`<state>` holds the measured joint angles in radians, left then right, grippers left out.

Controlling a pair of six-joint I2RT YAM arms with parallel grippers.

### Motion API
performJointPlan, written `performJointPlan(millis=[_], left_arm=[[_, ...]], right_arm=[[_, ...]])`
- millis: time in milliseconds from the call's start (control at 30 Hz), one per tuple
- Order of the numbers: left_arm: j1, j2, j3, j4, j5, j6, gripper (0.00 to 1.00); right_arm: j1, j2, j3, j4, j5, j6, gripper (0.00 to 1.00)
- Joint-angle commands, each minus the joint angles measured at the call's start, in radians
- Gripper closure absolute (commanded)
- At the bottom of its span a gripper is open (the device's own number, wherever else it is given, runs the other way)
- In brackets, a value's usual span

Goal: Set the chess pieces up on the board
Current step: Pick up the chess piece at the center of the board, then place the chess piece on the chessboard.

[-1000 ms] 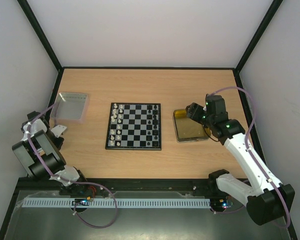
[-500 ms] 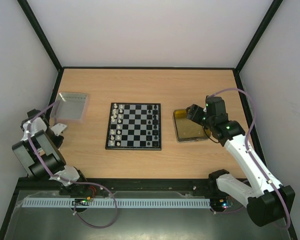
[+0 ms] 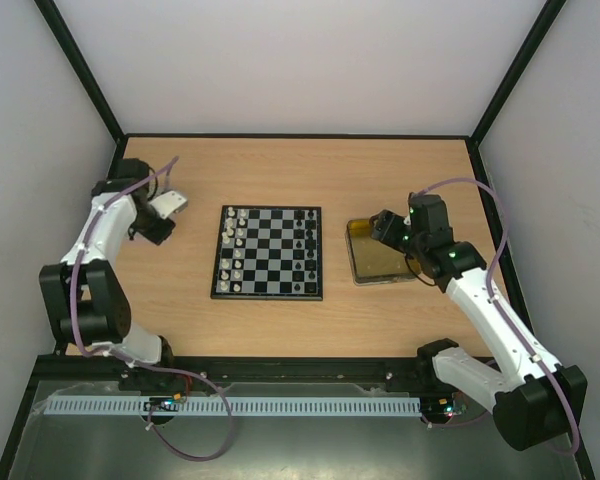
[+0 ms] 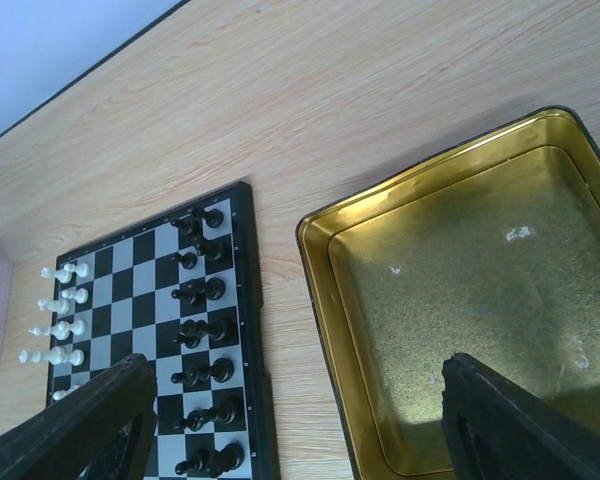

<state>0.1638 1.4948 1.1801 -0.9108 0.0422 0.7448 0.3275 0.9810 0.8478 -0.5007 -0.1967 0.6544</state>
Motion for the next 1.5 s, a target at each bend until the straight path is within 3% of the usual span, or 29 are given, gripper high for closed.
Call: performJointPlan(millis=[0,367,1467], left_arm=[[-0.098,0.085,0.054,-0.02,0.062,-0.109,0.98],[-0.279,0.178,0.061,0.081,0.061,-0.188,0.98],[-0.428,0.228,-0.018,0.158,0.067,-0.268,0.98]], right_arm=[[0.001,0.008,-0.022,0.033,-0.012,-0.008,0.24],[0.001,0.032,-0.029,0.048,-0.023,-0.015,0.25],[0.001,0.024,-0.048,0.035,0.018,-0.049,0.25]])
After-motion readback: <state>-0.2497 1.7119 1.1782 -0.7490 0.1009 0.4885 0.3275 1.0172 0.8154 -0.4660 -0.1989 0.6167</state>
